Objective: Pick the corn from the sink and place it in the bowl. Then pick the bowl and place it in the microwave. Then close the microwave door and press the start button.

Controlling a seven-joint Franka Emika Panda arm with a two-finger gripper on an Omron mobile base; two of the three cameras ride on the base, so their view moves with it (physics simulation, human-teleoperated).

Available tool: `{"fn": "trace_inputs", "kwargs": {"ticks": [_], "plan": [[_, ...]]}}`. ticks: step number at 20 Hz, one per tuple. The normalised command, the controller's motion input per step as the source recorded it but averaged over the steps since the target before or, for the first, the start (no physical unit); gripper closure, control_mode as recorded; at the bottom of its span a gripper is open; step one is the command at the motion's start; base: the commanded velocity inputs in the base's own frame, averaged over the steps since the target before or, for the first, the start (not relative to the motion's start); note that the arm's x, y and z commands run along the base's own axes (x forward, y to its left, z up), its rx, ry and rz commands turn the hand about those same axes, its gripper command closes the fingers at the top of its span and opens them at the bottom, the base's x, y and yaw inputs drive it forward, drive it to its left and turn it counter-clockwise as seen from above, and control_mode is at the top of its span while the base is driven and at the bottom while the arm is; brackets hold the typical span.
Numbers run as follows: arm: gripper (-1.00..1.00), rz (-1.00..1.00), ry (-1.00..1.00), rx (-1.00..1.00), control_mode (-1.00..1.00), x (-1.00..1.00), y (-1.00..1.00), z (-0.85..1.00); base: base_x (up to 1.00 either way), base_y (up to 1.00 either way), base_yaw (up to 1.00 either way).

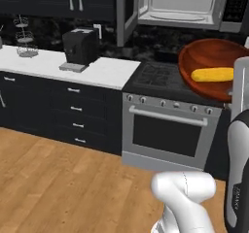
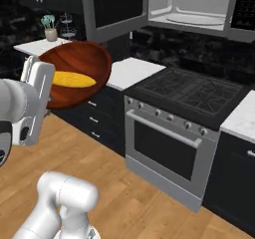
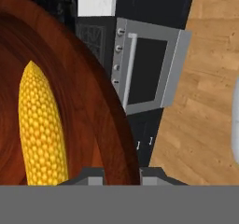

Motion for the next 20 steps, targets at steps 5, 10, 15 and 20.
{"fn": "trace_inputs", "kwargs": {"ticks": [5, 10, 15, 20], "plan": [[1.00, 0.00, 0.00, 0.00, 1.00, 0.00, 0.00, 0.00, 0.36, -0.94, 0.21], [1.00, 0.00, 0.00, 0.00, 1.00, 0.00, 0.00, 0.00, 0.77, -0.27, 0.10], [1.00, 0.00, 0.00, 0.00, 1.00, 0.00, 0.00, 0.00, 0.94, -0.27, 0.13], [1.00, 0.00, 0.00, 0.00, 1.00, 0.00, 0.00, 0.00, 0.85, -0.27, 0.16]]}}
